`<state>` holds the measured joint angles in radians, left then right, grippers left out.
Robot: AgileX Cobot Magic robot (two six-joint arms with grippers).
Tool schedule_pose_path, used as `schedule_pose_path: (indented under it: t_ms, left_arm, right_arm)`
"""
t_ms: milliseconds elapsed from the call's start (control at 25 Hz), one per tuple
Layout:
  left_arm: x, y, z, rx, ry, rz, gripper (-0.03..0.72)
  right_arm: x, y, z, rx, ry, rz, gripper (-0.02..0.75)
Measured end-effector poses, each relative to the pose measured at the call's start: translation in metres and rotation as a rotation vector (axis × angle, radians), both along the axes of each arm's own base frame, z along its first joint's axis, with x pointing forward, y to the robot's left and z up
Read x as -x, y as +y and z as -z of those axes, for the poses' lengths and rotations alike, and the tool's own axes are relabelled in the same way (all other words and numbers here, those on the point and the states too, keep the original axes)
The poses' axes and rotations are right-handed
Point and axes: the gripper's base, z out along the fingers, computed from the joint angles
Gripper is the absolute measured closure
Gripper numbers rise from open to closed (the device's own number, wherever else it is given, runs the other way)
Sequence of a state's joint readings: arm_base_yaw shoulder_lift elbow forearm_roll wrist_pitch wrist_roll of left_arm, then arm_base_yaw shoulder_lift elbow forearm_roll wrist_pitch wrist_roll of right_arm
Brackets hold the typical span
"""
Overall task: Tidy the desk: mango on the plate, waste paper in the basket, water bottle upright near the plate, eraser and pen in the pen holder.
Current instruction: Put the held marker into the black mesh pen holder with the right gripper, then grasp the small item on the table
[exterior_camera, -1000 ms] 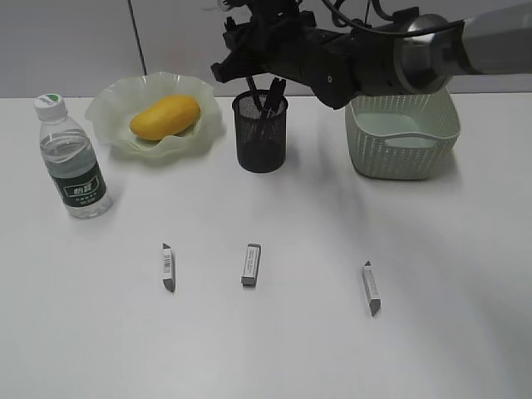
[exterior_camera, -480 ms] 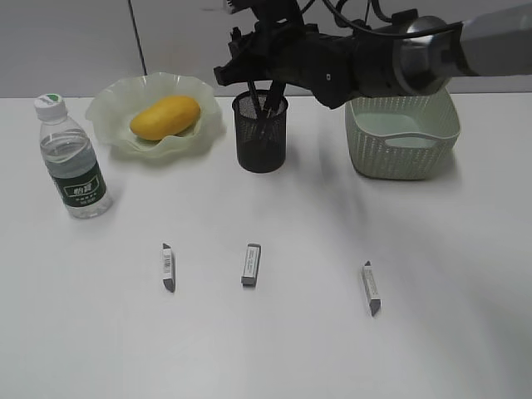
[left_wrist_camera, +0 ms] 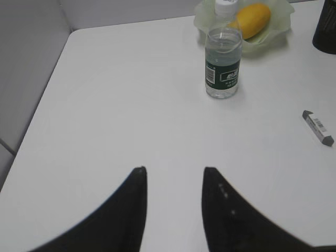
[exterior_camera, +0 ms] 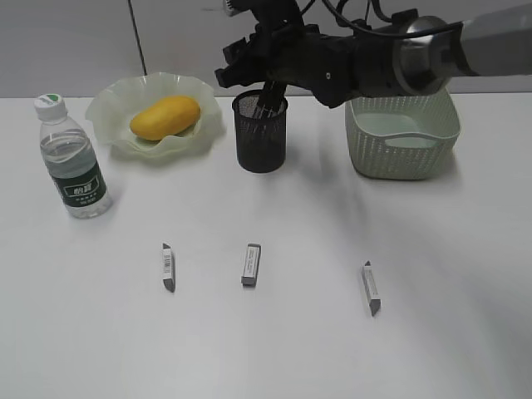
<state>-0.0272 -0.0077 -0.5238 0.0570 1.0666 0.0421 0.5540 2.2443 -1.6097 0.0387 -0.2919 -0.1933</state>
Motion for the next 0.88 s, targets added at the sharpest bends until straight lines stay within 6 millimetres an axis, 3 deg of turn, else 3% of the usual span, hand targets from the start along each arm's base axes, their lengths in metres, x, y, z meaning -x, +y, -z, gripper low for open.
schedule_pose_path:
  t_ms: [160, 360, 520, 680, 880]
  left_arm:
    - [0.000, 0.000, 0.000, 0.000, 0.000, 0.000, 0.405]
    - [0.000, 0.000, 0.000, 0.000, 0.000, 0.000, 0.404]
    - [0.000, 0.000, 0.000, 0.000, 0.000, 0.000, 0.404]
    - [0.000, 0.000, 0.000, 0.002, 0.000, 0.001, 0.403]
    - [0.000, -0.001, 0.000, 0.013, 0.000, 0.009, 0.402]
  right_arm:
    - [0.003, -0.002, -0.021, -0.020, -0.035, 0.000, 0.320]
    - [0.018, -0.011, -0.081, -0.049, -0.024, 0.004, 0.321]
    - [0.039, -0.023, -0.128, 0.087, 0.048, -0.024, 0.329]
    - [0.062, -0.039, -0.150, 0.295, 0.157, -0.066, 0.331]
    - [0.090, -0.063, -0.152, 0.508, 0.402, -0.113, 0.332]
